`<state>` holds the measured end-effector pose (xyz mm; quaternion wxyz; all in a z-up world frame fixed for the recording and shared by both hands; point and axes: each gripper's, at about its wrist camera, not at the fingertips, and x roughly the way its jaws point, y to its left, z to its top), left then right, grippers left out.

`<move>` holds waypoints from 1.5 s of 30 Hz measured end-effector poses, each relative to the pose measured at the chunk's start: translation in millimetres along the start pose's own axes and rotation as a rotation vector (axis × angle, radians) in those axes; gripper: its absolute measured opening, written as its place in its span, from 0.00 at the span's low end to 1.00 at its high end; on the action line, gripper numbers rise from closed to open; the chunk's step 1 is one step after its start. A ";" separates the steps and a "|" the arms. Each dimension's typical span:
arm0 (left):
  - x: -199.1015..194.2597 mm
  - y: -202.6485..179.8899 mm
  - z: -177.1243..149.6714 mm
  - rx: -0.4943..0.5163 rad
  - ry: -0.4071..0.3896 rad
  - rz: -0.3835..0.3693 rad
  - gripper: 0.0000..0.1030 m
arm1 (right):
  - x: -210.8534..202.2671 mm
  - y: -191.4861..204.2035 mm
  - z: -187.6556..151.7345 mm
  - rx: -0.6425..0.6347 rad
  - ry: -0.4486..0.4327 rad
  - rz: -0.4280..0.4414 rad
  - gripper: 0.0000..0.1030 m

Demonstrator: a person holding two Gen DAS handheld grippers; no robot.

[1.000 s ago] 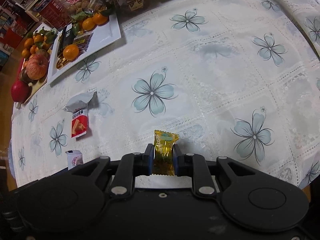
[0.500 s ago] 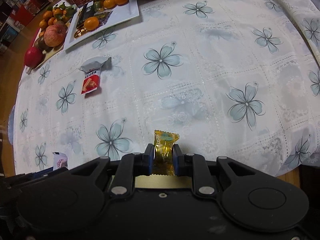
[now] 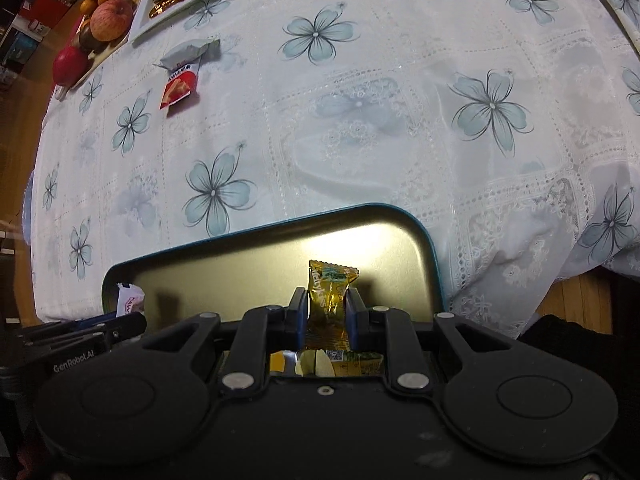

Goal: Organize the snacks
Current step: 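Carry the gold candy and hawthorn strip pack over the gold tray with both tools, then open both tools to drop the candy and hawthorn pack into the tray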

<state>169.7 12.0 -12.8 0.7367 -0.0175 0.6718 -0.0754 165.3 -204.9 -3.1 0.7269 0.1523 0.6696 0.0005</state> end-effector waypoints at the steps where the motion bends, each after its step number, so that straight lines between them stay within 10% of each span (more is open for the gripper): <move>1: 0.0 0.0 0.1 -0.002 0.000 0.001 0.27 | 1.0 1.2 -0.9 -0.003 0.003 -0.001 0.21; 45: 12.5 -11.3 1.1 0.050 0.059 0.029 0.32 | 10.4 11.6 2.2 -0.005 0.046 0.009 0.22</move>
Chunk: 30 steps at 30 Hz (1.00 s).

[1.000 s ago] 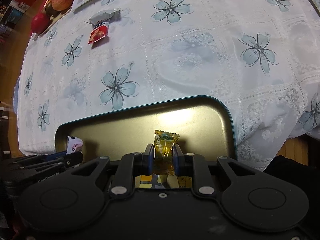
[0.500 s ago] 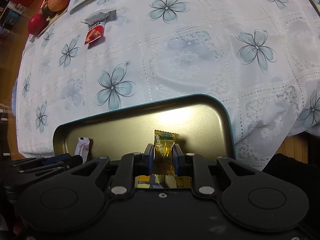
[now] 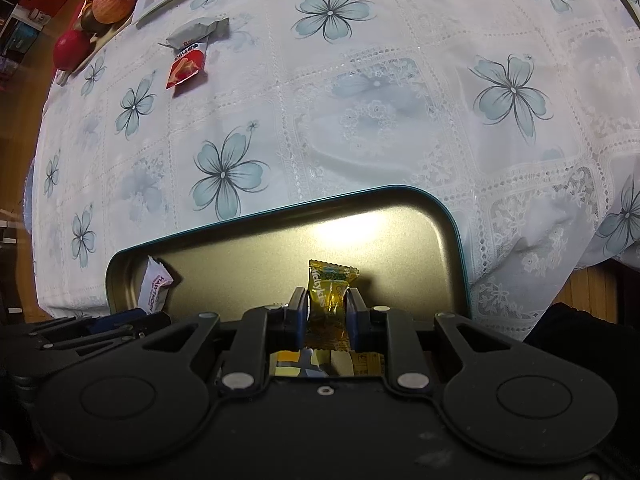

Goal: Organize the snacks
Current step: 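Open both tools to drop the candy and hawthorn pack into the tray, then move both tools back toward the red hawthorn bar and white packs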

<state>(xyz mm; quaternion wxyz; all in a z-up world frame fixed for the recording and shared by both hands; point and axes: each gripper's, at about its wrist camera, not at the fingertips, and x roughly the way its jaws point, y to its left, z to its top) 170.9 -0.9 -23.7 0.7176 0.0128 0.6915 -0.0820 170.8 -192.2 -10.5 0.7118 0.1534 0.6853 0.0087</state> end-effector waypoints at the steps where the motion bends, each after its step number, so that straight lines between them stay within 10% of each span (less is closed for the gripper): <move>1: 0.2 -0.5 -0.1 0.001 0.000 0.000 0.32 | 0.1 -0.1 0.0 0.000 0.002 0.001 0.23; 30: -9.7 -1.5 6.5 -0.019 -0.026 -0.009 0.32 | 1.0 -0.1 1.9 0.015 0.020 0.018 0.34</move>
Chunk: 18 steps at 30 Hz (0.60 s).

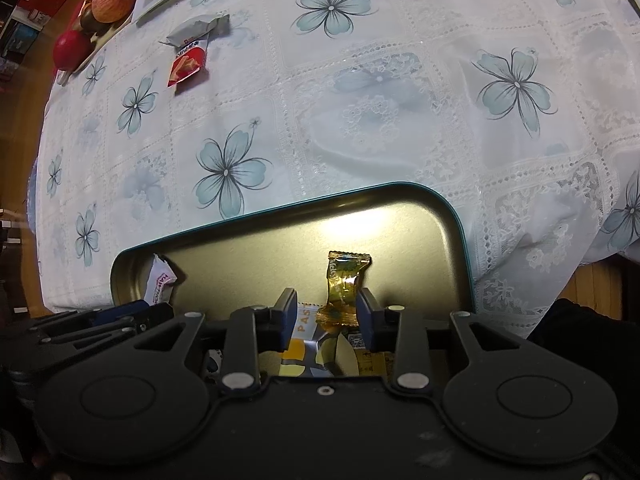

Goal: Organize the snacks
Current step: 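Move both tools back toward the red hawthorn bar and white packs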

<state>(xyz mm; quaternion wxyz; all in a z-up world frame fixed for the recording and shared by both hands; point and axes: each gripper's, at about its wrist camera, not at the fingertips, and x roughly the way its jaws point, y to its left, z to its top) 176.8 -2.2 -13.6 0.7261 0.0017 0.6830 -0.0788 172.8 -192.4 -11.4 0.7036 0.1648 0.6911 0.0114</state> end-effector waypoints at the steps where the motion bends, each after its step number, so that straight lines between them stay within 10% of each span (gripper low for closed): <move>1: -2.8 0.1 1.4 -0.003 -0.010 0.001 0.32 | -0.4 -0.2 0.4 0.004 0.001 0.005 0.34; 18: -55.8 41.8 91.7 -0.167 -0.213 0.053 0.34 | -15.0 18.7 17.4 0.013 -0.075 0.059 0.46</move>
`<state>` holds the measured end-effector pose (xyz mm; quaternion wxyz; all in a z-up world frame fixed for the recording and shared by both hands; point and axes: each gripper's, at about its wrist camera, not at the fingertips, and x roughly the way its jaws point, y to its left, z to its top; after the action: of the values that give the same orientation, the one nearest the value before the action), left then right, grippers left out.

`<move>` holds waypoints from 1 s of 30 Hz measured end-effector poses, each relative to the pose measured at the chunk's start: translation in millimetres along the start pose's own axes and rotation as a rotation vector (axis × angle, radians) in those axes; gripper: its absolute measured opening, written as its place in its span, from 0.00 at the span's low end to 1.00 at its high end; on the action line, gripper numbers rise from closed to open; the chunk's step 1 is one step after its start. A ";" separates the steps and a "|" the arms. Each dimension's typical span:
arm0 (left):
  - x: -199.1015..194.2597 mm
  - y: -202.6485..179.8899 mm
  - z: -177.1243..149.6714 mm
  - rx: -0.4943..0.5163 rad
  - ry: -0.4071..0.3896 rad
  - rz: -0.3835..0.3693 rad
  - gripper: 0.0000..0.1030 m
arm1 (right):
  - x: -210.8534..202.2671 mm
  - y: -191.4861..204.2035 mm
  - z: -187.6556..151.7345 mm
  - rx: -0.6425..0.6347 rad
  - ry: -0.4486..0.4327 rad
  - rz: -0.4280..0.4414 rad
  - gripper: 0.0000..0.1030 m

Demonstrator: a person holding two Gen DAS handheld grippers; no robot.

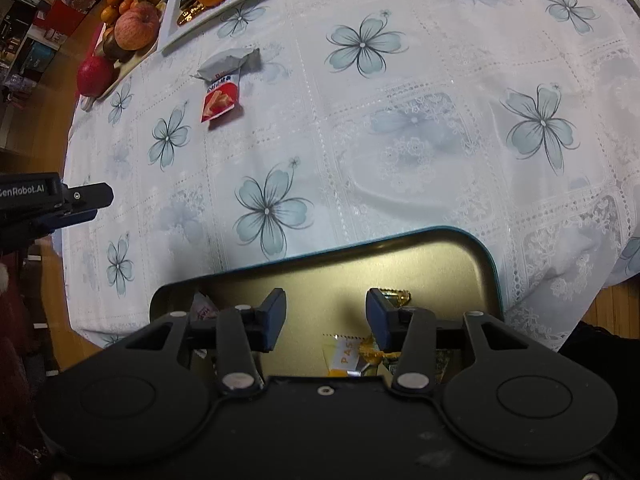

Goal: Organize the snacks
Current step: 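Move both tools back toward the red hawthorn bar and white packs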

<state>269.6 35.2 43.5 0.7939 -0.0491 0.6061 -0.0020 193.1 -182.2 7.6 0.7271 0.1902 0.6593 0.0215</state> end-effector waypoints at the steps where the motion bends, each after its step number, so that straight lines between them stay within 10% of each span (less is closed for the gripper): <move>1: 3.0 3.8 4.9 -0.005 0.000 0.002 0.34 | -0.7 1.4 2.7 0.006 -0.015 -0.003 0.46; 14: 29.5 62.6 35.0 -0.154 0.017 0.060 0.33 | 21.5 51.6 85.8 0.062 -0.213 -0.043 0.46; 30: 22.5 74.3 43.9 -0.197 0.022 -0.058 0.33 | 104.1 156.2 208.5 -0.004 -0.295 -0.148 0.45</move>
<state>313.7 111.1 27.3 0.7780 -0.1444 0.6105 0.0341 442.5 -59.8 -31.6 0.8159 0.1408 0.5576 -0.0589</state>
